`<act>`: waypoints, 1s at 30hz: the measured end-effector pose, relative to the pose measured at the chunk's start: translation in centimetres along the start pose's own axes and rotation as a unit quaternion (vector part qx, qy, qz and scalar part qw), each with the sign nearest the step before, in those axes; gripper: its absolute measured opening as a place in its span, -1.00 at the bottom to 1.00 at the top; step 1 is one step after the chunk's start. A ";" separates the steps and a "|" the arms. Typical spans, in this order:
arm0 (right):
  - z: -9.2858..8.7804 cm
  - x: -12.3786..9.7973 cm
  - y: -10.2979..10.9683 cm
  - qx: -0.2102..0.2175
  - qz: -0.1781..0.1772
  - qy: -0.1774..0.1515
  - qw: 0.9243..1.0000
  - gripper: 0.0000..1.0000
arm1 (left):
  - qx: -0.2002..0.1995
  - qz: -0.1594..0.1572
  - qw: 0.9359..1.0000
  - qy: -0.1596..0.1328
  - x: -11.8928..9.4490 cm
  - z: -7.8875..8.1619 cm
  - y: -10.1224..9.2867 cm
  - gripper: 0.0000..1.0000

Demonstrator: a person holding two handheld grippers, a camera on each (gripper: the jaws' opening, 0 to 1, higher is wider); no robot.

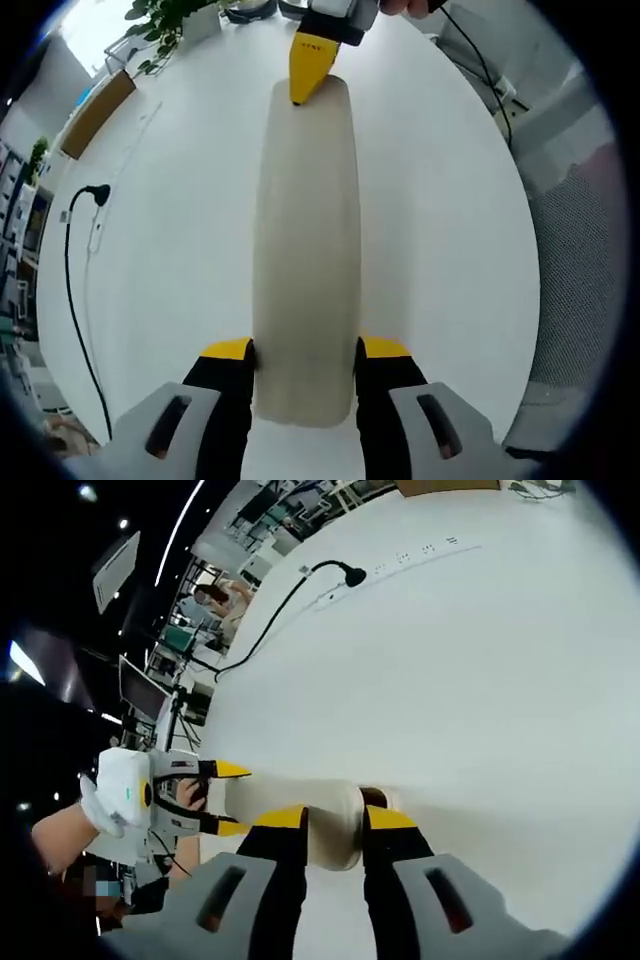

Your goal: Arrange the utensils inside the cutlery case until each visible utensil rests in its matching compartment.

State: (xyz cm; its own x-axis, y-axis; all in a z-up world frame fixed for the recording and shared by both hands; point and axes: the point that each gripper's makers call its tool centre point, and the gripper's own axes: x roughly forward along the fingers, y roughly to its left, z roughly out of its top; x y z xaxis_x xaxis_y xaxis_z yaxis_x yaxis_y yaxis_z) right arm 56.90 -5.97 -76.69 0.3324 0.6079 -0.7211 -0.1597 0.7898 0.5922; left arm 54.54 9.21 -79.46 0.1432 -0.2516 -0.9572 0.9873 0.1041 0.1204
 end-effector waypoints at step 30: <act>-2.5 -0.4 0.3 -0.023 0.004 -0.060 0.998 -1.00 | 0.012 0.034 0.999 0.020 0.7 -0.6 -0.2 -0.19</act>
State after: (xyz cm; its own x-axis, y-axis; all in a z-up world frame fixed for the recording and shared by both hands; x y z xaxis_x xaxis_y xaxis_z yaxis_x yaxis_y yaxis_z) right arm 54.41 -5.76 -77.10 0.4386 0.6027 -0.6666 -0.2052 0.7894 0.5786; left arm 54.44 9.63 -80.28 0.2072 -0.2055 -0.9565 0.9768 0.0971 0.1907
